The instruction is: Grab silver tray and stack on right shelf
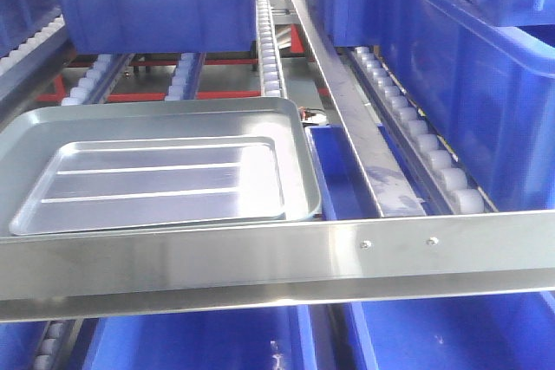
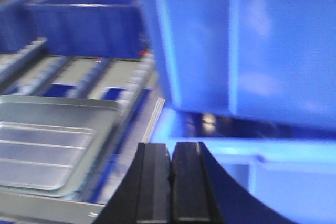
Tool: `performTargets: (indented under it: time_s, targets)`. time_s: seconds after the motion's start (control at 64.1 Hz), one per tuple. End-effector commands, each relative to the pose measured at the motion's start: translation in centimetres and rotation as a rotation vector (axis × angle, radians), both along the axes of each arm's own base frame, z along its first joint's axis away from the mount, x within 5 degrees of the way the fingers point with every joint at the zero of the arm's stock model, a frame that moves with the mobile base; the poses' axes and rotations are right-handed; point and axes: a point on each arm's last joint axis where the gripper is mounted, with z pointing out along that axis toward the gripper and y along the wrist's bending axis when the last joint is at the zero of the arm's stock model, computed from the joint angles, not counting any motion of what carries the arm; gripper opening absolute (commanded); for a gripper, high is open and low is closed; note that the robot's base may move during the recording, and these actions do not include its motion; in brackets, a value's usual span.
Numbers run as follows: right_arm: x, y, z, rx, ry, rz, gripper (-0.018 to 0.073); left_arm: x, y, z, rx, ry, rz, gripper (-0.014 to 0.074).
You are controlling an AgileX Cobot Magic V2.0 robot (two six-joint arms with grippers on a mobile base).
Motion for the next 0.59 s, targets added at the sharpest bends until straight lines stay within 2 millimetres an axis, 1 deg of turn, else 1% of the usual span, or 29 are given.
performTargets:
  time_s: [0.0,0.14,0.218,0.281,0.359,0.577]
  targets:
    - [0.6,0.2,-0.1,0.024,-0.097,-0.054,0.0055,0.0,0.1,0.3,-0.003,-0.085,0.011,-0.0100]
    - [1.2,-0.3,-3.2,0.028,-0.166,-0.169,0.0055,0.0,0.1,0.3,-0.003,-0.085,0.011,-0.0100]
    - [1.2,-0.4,-5.1,0.028,-0.187,-0.188,0.0055,0.0,0.1,0.3,-0.003,-0.085,0.011,-0.0100]
    - [1.1,-0.4,-6.2,0.029,-0.215,-0.189,0.0055,0.0,0.1,0.3,-0.003,-0.085,0.011,-0.0100]
    - [0.8,-0.4,-6.4,0.019,-0.216,-0.189,0.0055,0.0,0.1,0.3,-0.003,-0.085,0.011,-0.0100]
    - [0.8,-0.4,-6.5,-0.005,-0.214,-0.191,0.0055,0.0,0.1,0.3,-0.003,-0.085,0.011,-0.0100]
